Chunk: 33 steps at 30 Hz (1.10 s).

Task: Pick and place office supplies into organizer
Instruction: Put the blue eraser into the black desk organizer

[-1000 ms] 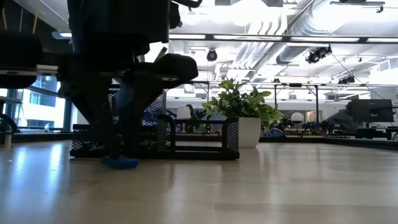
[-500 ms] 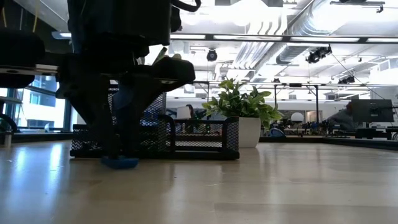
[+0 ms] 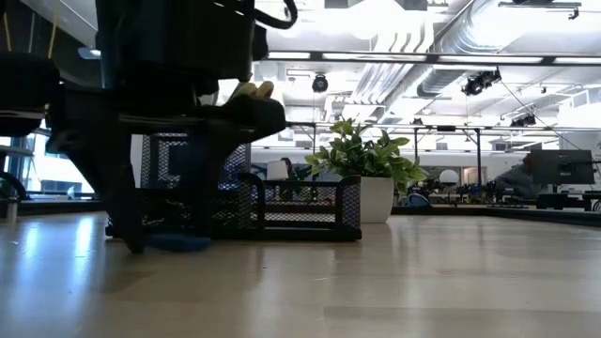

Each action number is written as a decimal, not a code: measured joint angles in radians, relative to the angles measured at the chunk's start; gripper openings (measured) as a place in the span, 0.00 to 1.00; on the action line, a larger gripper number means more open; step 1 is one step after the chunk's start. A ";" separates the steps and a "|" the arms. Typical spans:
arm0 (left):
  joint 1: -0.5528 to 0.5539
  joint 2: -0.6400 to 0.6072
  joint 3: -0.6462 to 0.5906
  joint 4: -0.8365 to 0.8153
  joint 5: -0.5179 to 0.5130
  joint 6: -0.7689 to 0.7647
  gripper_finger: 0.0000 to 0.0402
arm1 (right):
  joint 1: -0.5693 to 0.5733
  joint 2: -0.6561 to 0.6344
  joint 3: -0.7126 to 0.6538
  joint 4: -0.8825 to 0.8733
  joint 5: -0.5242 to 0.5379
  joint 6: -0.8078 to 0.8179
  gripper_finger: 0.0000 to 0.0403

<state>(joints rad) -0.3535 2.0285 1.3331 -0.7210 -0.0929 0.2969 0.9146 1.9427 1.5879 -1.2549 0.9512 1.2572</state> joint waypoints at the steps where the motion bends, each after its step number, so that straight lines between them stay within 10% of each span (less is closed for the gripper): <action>1: 0.000 0.000 0.000 0.001 -0.001 0.000 0.48 | 0.000 0.000 0.000 0.000 0.000 0.000 0.33; 33: 0.000 -0.028 -0.004 0.051 -0.139 -0.008 0.55 | 0.000 0.000 0.000 0.009 0.009 0.000 0.33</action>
<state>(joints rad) -0.3534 2.0002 1.3295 -0.6697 -0.2323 0.2887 0.9142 1.9427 1.5879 -1.2457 0.9604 1.2575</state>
